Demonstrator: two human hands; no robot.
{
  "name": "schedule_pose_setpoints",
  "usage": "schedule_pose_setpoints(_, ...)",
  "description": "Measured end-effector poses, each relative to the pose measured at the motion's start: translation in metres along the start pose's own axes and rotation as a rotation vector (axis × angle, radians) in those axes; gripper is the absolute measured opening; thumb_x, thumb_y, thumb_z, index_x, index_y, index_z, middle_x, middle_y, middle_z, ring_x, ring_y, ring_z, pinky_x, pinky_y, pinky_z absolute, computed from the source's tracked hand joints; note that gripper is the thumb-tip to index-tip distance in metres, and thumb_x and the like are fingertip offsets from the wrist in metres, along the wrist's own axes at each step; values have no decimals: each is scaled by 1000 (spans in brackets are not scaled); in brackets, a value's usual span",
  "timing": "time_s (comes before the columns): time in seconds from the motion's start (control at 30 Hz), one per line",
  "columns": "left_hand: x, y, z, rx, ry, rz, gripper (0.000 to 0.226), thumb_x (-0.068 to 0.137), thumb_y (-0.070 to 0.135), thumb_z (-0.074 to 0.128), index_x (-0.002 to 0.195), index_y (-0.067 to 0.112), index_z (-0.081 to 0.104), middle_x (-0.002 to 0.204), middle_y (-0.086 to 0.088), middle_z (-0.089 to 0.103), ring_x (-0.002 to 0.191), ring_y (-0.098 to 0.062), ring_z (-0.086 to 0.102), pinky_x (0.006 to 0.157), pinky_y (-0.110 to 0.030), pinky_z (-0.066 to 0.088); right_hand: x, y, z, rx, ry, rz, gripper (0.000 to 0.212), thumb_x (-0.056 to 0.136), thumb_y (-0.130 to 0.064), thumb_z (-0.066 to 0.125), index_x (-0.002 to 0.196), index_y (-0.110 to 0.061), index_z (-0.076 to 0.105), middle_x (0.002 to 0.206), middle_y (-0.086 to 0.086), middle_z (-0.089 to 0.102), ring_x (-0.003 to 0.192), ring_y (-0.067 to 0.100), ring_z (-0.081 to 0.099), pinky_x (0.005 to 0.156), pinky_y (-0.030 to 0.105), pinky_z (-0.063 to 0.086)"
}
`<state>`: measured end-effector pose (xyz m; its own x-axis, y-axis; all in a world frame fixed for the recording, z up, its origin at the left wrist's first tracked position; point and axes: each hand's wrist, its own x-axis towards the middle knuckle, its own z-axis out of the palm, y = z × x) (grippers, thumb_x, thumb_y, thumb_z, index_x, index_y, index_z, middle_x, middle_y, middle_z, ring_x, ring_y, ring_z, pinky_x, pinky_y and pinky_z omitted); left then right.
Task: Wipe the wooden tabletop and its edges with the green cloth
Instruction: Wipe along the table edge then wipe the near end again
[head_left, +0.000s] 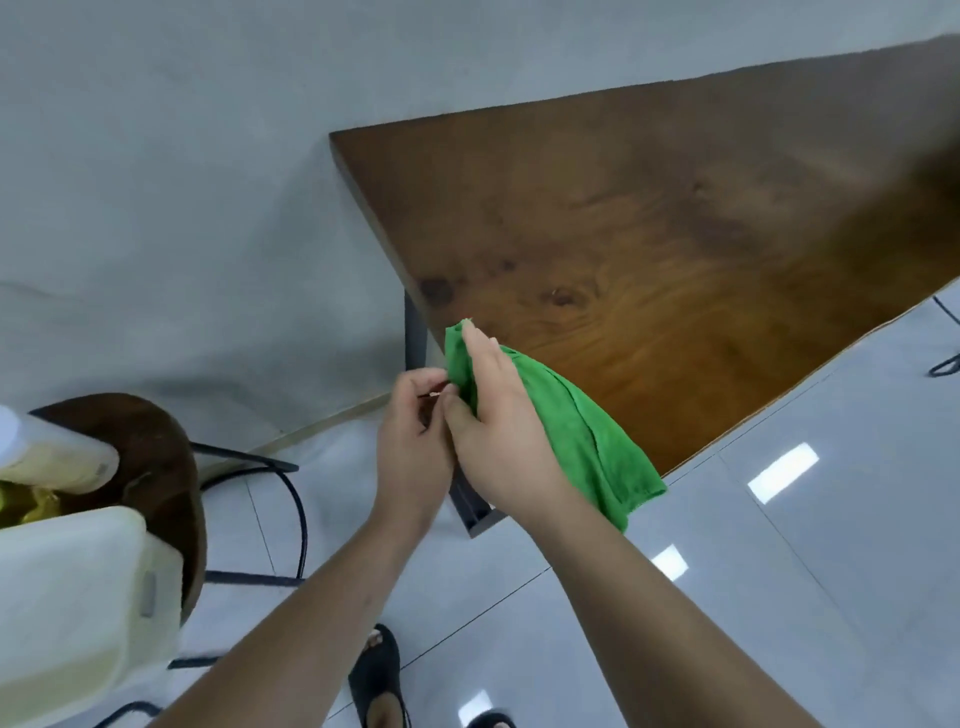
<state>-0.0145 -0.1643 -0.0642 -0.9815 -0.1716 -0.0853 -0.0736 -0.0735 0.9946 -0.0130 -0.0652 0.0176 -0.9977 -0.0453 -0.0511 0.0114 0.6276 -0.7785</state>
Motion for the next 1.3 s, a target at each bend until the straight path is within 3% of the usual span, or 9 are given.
schedule_pose_setpoints(0.1, -14, 7, 23, -92, 88, -42, 25, 104, 36, 60, 126, 29, 67, 126, 3, 72, 118, -13, 70, 95, -29, 59, 12, 9, -24, 130, 89, 50, 58, 109, -11, 61, 164, -29, 52, 156, -10, 57, 143, 1, 52, 121, 27, 41)
schedule_pose_setpoints(0.2, -28, 10, 42, -106, 138, -72, 40, 105, 36, 59, 144, 25, 59, 144, 1, 63, 135, -16, 62, 114, -46, 54, 31, 28, -52, -24, 189, -6, 38, 110, -10, 62, 145, -24, 69, 134, -8, 67, 122, 3, 63, 109, 26, 50)
schedule_pose_setpoints(0.3, -44, 13, 62, -92, 140, -117, 60, 106, 40, 61, 162, 38, 41, 160, 21, 46, 148, 0, 49, 124, -39, 46, 59, 48, -74, -201, 169, -90, 34, 110, -11, 60, 142, -19, 71, 141, -4, 66, 132, 12, 61, 117, 35, 48)
schedule_pose_setpoints(0.4, -57, 15, 82, -55, 131, -84, 83, 106, 39, 64, 174, 43, 17, 169, 39, 22, 157, 14, 26, 123, -13, 32, 86, 64, -90, -389, 96, -127, 42, 115, -24, 55, 156, -20, 62, 160, -1, 58, 150, 18, 48, 128, 40, 37)
schedule_pose_setpoints(0.47, -61, 18, 92, -48, 153, -85, 90, 109, 30, 67, 177, 38, 9, 177, 35, 13, 160, 17, 14, 119, -1, 22, 99, 74, -98, -509, 41, -140, 49, 118, -36, 50, 165, -23, 53, 172, -2, 46, 161, 20, 36, 133, 42, 26)
schedule_pose_setpoints(0.53, -64, 20, 99, -59, 183, -82, 92, 110, 24, 68, 178, 33, 6, 181, 28, 10, 164, 11, 11, 124, -5, 20, 107, 81, -102, -584, -1, -160, 54, 119, -46, 44, 170, -27, 46, 179, -2, 35, 167, 20, 25, 136, 43, 17)
schedule_pose_setpoints(0.73, -52, 18, 100, -14, 181, -83, 94, 110, 26, 67, 178, 35, 3, 183, 24, 8, 167, 4, 13, 129, -12, 22, 113, 88, -102, -642, -2, -197, 61, 118, -57, 35, 173, -31, 38, 183, -3, 26, 170, 18, 16, 137, 44, 14)
schedule_pose_setpoints(0.87, -2, 21, 89, -26, 190, -145, 87, 113, 29, 63, 179, 27, 6, 183, 12, 18, 167, -7, 24, 136, -40, 28, 115, 88, -103, -654, -8, -208, 62, 118, -58, 32, 173, -31, 36, 183, -3, 25, 170, 19, 15, 137, 46, 16)
schedule_pose_setpoints(1.3, 220, 41, 33, 43, 214, -125, 80, 112, 27, 62, 178, 21, 18, 175, -7, 38, 159, -26, 43, 133, -48, 33, 122, 95, -99, -701, 18, -229, 64, 118, -62, 25, 173, -32, 36, 183, -3, 27, 170, 19, 18, 137, 51, 21)
